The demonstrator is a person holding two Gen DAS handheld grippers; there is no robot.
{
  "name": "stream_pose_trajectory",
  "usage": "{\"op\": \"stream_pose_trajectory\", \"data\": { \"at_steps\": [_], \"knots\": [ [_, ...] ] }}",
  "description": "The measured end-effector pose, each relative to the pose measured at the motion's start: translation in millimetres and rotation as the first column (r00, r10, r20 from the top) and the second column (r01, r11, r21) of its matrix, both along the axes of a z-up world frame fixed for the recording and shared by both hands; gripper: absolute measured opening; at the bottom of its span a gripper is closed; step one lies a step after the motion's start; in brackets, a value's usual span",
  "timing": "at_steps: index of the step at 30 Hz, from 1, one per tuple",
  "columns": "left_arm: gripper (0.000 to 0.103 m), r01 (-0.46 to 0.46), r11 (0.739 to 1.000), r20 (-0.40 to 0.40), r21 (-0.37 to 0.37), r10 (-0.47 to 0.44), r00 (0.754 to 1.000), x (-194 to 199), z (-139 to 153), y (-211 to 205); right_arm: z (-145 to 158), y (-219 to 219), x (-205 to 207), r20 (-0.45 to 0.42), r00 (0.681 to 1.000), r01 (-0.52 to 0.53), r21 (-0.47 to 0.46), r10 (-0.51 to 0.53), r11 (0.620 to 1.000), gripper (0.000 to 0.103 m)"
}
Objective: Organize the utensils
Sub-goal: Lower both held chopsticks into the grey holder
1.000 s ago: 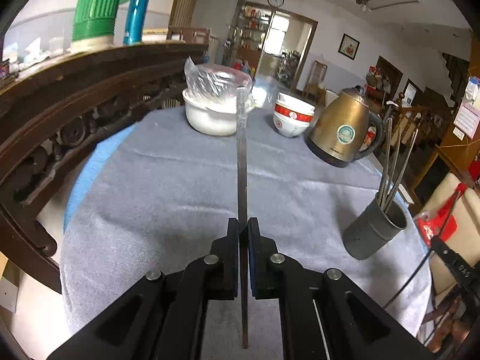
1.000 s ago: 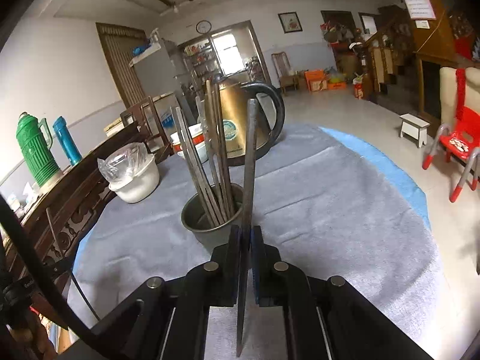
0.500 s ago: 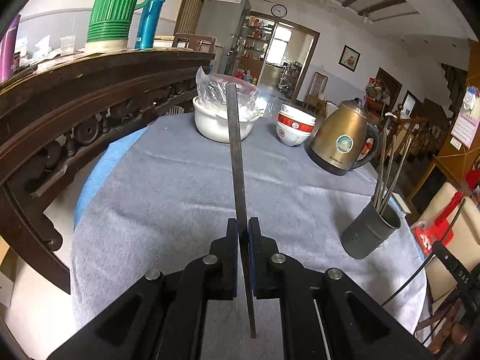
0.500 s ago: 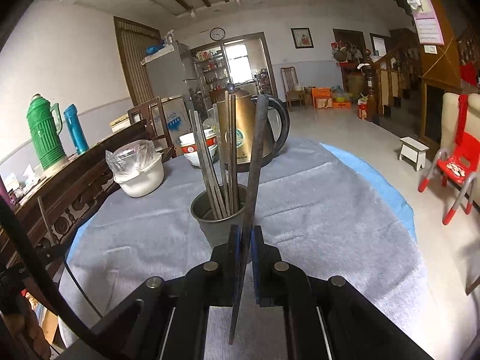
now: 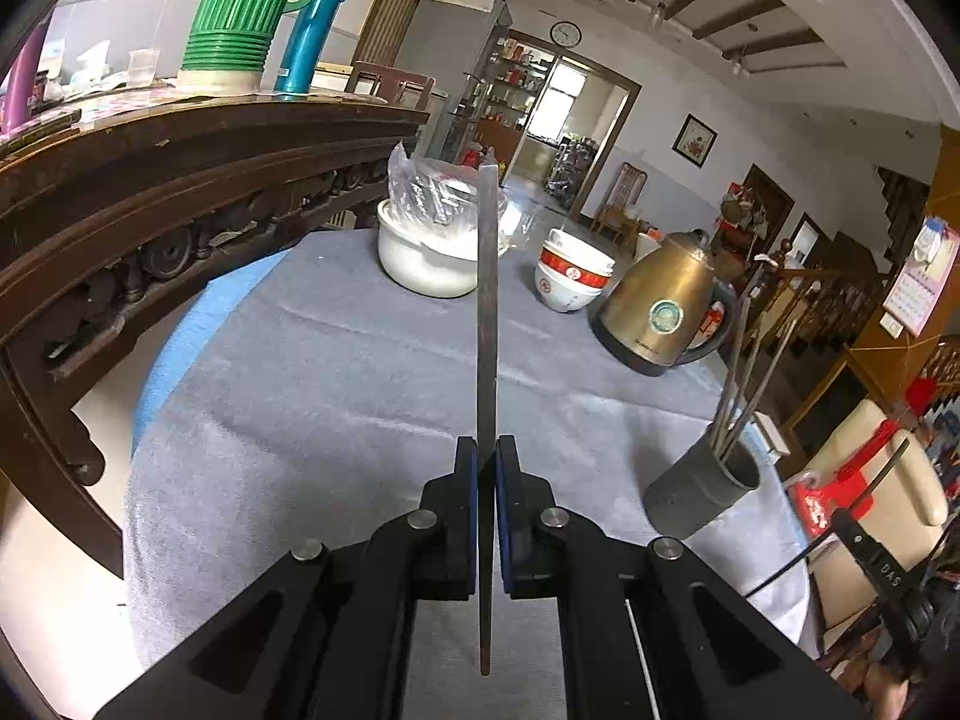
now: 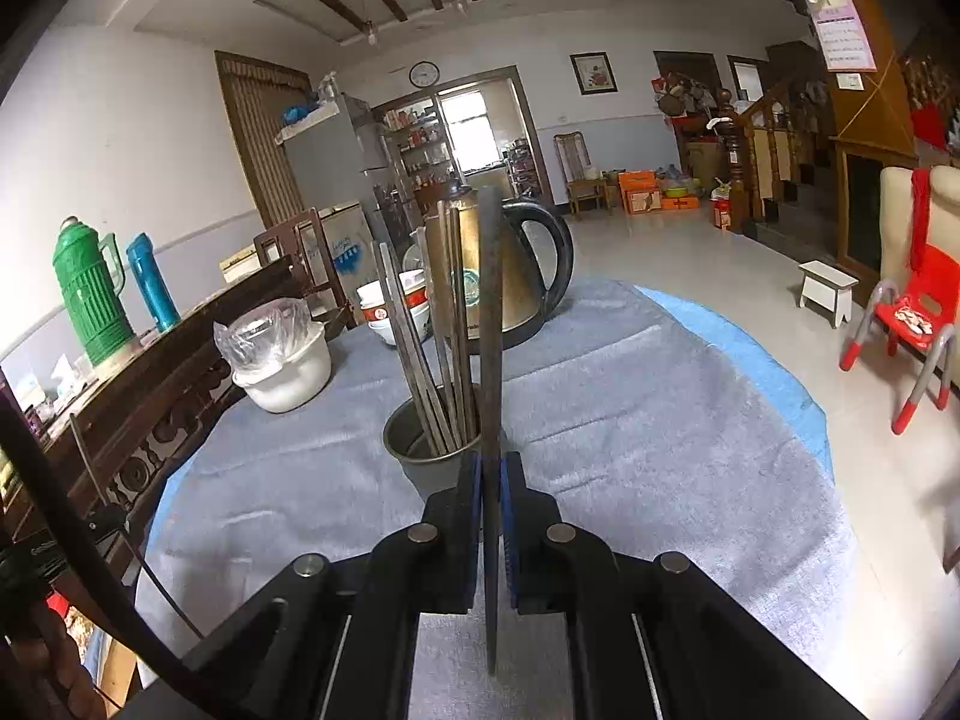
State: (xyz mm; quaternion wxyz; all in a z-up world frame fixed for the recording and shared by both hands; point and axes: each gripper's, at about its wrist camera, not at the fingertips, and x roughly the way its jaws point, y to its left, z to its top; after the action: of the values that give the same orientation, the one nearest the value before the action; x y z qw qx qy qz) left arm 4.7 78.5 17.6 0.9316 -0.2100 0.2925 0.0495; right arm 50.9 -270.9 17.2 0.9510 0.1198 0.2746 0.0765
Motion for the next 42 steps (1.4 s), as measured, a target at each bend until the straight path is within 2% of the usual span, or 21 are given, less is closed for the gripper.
{"op": "stream_pose_trajectory", "data": {
  "at_steps": [15,28,42],
  "knots": [
    [0.006,0.034,0.999,0.013,-0.009,-0.034,0.999,4,8,-12,11,-7,-4,0.019,1.0,-0.005,0.035,0.004,0.999,0.007],
    [0.006,0.061,0.995,0.039,-0.074,-0.059,0.998,21,21,-22,22,-12,-9,0.031,0.999,-0.016,0.065,0.014,0.998,0.007],
    [0.006,0.07,0.998,-0.001,0.01,-0.07,0.998,38,28,-47,29,-12,-11,0.035,0.999,-0.034,0.085,0.031,0.996,0.007]
  ]
}}
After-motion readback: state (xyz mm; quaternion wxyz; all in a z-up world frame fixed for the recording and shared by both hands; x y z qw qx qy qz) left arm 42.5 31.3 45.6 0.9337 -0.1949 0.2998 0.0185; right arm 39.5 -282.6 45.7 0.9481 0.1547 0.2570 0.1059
